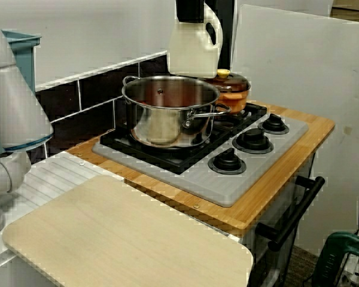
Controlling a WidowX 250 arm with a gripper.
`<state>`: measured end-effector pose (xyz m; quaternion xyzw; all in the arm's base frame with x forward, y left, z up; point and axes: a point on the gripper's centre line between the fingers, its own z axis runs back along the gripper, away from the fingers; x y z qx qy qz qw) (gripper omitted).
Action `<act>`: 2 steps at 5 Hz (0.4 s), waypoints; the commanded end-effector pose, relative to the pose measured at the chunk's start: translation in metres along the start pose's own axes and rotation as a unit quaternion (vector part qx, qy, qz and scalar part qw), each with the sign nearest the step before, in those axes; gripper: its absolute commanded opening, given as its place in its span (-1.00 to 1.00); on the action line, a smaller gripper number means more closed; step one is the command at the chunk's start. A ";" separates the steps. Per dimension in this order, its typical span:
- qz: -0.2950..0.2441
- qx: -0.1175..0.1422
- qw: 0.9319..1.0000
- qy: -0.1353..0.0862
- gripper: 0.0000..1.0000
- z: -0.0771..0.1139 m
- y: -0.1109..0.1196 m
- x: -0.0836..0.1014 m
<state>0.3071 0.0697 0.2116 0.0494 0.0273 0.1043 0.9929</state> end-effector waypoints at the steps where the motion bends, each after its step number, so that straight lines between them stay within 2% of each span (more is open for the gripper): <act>1: 0.007 0.045 0.999 0.017 -1.00 0.007 -0.001 0.011; 2: 0.014 0.061 0.997 0.033 -1.00 0.005 -0.002 0.011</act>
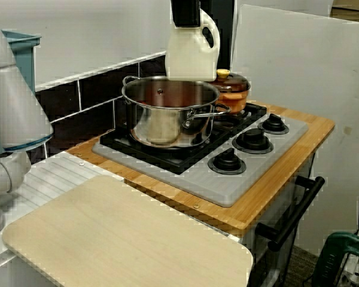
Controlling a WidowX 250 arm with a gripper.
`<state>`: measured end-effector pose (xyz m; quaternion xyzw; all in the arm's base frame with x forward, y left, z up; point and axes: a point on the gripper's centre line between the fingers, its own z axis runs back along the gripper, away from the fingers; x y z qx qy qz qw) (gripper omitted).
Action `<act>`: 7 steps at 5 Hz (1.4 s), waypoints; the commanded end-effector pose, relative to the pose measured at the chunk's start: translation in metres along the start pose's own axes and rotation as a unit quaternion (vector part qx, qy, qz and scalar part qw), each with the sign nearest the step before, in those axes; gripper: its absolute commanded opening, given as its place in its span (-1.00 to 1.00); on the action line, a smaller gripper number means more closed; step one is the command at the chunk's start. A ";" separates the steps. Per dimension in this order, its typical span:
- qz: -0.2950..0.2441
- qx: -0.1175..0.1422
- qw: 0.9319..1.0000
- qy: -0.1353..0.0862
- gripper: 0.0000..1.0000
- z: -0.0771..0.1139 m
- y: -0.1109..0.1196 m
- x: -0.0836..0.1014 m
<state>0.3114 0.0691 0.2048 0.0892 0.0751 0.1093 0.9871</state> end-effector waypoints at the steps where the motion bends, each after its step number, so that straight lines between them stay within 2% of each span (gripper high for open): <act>1: 0.021 0.028 0.999 -0.003 -1.00 0.009 -0.002 0.006; 2: 0.024 0.036 0.999 -0.003 -1.00 0.006 -0.005 0.005; 4: 0.030 0.053 0.998 -0.019 -1.00 -0.005 -0.017 0.000; 7: 0.030 0.062 0.997 -0.032 -1.00 -0.011 -0.027 -0.008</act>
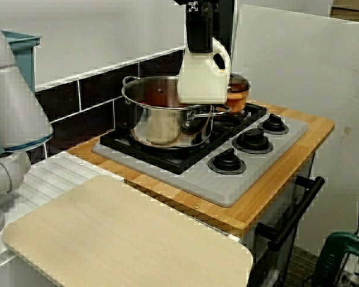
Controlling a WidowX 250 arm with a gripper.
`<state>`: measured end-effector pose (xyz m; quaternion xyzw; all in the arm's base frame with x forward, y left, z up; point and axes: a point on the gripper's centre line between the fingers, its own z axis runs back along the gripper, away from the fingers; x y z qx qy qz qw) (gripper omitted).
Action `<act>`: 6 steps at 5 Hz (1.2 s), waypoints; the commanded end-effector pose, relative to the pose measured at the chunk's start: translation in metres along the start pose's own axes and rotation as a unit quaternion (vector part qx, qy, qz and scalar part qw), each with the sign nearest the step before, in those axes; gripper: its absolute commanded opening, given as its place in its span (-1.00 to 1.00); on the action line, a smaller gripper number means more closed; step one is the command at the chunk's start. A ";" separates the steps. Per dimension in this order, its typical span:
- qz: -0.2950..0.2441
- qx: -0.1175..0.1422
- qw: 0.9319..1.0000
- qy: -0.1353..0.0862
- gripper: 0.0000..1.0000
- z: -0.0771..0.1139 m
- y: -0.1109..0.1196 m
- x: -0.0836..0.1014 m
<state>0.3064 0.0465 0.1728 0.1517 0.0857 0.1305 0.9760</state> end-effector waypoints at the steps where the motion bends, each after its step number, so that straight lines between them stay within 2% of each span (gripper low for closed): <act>1: 0.005 0.001 0.999 -0.045 -1.00 0.016 -0.001 -0.004; 3: 0.005 0.008 0.997 -0.076 -1.00 0.019 -0.005 -0.010; 6: -0.004 0.013 0.995 -0.099 -1.00 0.023 -0.009 -0.019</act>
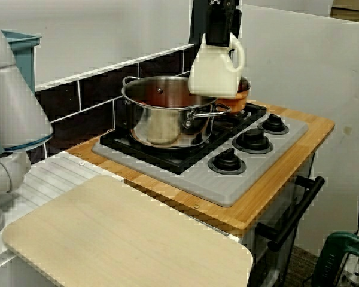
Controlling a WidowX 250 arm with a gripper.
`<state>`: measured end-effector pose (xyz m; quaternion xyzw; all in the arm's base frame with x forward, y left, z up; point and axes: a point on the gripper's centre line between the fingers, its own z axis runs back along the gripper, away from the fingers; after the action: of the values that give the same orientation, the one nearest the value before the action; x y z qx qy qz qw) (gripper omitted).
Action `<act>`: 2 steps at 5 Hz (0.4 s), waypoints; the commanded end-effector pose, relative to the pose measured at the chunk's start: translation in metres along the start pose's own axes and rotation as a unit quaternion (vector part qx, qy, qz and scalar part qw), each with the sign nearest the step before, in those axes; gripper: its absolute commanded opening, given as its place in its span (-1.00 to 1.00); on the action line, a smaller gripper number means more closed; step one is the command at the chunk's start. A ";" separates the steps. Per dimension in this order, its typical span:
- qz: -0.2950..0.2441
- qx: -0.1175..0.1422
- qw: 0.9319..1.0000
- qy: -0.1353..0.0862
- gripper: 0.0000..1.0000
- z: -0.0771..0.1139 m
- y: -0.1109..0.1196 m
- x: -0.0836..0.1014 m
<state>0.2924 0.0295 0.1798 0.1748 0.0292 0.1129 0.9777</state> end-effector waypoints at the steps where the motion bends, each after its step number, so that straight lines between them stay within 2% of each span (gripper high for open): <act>1: -0.003 -0.004 0.998 -0.057 -1.00 0.013 -0.003 -0.001; 2: -0.005 -0.008 0.998 -0.066 -1.00 0.013 -0.005 -0.003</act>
<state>0.2881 0.0182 0.1733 0.1784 -0.0047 0.0938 0.9795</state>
